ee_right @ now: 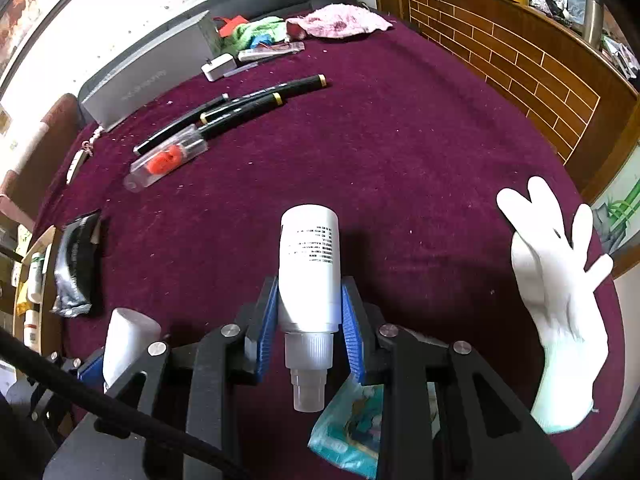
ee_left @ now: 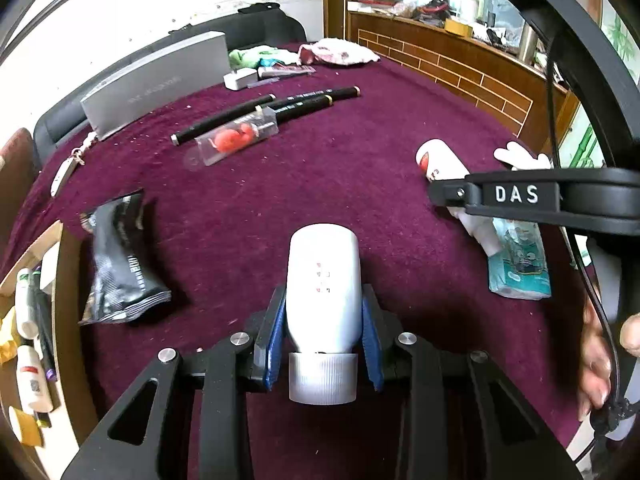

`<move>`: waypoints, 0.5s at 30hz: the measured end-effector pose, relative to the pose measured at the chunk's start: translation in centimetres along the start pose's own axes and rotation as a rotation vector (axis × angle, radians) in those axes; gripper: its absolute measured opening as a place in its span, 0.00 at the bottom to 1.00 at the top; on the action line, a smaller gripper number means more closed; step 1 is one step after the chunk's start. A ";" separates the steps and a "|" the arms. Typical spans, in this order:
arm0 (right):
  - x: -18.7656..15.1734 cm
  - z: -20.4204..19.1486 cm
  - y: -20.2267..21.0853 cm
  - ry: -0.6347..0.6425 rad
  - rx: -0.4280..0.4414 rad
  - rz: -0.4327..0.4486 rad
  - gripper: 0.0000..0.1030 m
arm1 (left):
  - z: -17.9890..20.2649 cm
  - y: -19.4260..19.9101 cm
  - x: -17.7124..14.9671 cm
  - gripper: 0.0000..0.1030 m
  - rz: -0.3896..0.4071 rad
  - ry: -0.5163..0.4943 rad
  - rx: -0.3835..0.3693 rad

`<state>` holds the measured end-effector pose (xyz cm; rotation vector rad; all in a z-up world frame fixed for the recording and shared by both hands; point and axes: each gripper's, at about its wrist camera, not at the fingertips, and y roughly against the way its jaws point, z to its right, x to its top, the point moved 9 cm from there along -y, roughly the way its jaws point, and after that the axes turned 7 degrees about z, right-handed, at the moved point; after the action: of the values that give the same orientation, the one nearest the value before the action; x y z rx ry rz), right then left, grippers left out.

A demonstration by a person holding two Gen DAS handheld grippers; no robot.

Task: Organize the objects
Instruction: 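Grasp the white spray bottle with the right gripper while the left gripper holds the white bottle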

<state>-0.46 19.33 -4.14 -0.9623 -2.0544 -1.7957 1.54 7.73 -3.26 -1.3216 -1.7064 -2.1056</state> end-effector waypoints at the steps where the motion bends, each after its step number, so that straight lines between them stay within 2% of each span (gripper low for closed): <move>1: -0.1 -0.2 0.3 0.000 0.006 0.003 0.26 | -0.1 0.4 0.0 0.28 0.007 0.002 0.002; 8: -0.6 -1.7 2.6 0.007 0.049 0.026 0.26 | -0.7 3.4 0.0 0.28 0.072 -0.006 0.031; 15: -0.6 -5.0 5.6 0.058 0.087 0.073 0.26 | -2.5 6.9 -0.2 0.28 0.140 0.012 0.070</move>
<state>2.28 14.55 0.94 -0.9374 -2.0178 -1.6632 4.29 3.09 1.68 -1.3629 -1.6167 -1.9556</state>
